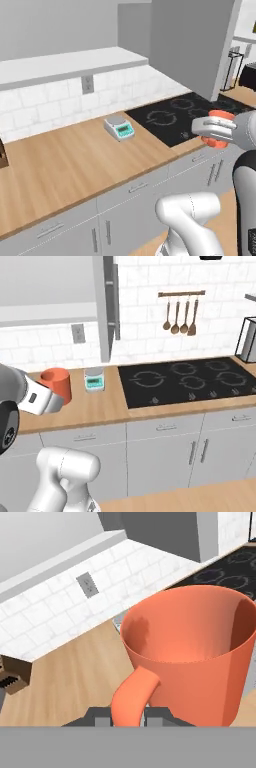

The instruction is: Gather all objects into one cabinet and sort the glasses and bowls to opposite sides.

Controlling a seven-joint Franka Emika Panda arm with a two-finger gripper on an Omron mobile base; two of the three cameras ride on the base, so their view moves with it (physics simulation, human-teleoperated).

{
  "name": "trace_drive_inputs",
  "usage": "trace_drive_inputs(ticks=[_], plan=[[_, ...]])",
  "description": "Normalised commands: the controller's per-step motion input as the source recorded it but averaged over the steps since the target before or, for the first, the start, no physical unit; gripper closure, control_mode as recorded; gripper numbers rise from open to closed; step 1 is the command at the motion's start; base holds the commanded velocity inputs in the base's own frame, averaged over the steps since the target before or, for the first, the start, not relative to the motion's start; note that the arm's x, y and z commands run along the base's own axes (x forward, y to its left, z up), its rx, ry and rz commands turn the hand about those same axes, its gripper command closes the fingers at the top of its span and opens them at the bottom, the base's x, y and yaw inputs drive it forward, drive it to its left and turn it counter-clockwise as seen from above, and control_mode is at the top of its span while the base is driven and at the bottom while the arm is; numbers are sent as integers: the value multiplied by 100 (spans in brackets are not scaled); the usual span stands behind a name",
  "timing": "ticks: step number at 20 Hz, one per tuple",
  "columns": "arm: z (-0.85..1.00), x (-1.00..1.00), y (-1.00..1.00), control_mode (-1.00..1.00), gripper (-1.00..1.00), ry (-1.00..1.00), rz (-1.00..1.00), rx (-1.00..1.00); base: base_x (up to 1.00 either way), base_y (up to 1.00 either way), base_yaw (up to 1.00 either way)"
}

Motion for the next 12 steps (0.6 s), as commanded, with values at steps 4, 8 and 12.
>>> trace_drive_inputs(ticks=[4, 8, 12], plan=[[0, 0, 0, 100, 100, 0, 0, 0, -30, 0, -61], [0, 0, 0, 100, 100, 0, 0, 0, -9, -18, -66], [0, 0, 0, 100, 100, 0, 0, 0, 17, -55, -65]])
